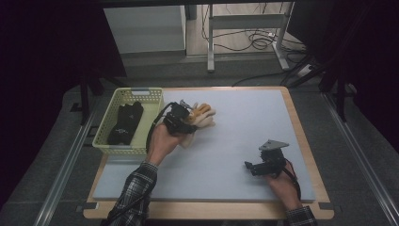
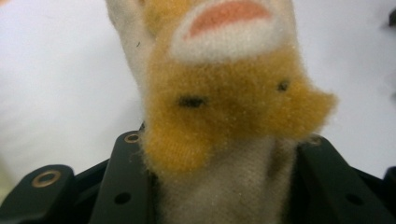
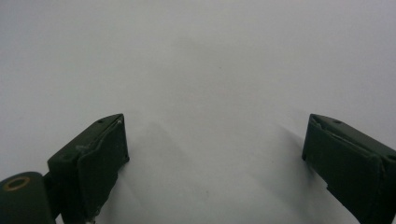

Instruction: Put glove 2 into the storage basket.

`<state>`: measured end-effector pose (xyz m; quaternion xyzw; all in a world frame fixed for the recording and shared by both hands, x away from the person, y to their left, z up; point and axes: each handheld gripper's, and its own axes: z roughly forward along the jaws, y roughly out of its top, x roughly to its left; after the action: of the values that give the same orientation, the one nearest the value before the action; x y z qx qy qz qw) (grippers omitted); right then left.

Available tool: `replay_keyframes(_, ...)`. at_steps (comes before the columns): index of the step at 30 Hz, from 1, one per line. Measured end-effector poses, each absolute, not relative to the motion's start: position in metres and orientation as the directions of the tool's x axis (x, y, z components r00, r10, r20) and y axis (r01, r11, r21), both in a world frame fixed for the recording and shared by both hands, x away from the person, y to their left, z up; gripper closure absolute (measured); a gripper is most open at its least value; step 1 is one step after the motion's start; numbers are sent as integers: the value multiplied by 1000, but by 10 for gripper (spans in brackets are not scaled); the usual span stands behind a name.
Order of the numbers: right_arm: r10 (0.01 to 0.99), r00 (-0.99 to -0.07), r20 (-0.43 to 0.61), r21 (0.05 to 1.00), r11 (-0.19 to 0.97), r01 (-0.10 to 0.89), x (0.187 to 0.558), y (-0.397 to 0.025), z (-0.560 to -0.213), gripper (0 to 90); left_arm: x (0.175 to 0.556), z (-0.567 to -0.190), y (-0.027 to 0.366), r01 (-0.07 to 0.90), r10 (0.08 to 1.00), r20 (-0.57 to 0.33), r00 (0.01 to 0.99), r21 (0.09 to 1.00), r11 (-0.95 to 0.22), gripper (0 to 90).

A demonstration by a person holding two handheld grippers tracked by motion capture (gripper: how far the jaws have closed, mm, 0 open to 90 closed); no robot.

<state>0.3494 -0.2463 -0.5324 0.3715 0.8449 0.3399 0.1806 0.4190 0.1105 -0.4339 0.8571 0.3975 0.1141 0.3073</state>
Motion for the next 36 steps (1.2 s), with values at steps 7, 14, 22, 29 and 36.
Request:
replay_keyframes(7,751,-659,-52,708,493,505,349,-246,-532,65,428,-415,148,645,808,-48,587,631,-431,573)
replay_keyframes(14,751,-658,-52,710,491,505,349,-246,-533,65,432,-406,186,667,855,-49,516,649,-365,569)
replay_keyframes(22,751,-658,-52,710,491,504,349,-246,-533,65,432,-406,227,694,902,-42,430,655,-300,566)
replay_keyframes(29,751,-659,-52,710,492,504,349,-246,-533,65,432,-414,261,717,938,-43,345,657,-233,565)
replay_keyframes(36,751,-658,-52,710,491,505,349,-246,-533,65,439,-437,284,752,958,-42,282,629,-194,563)
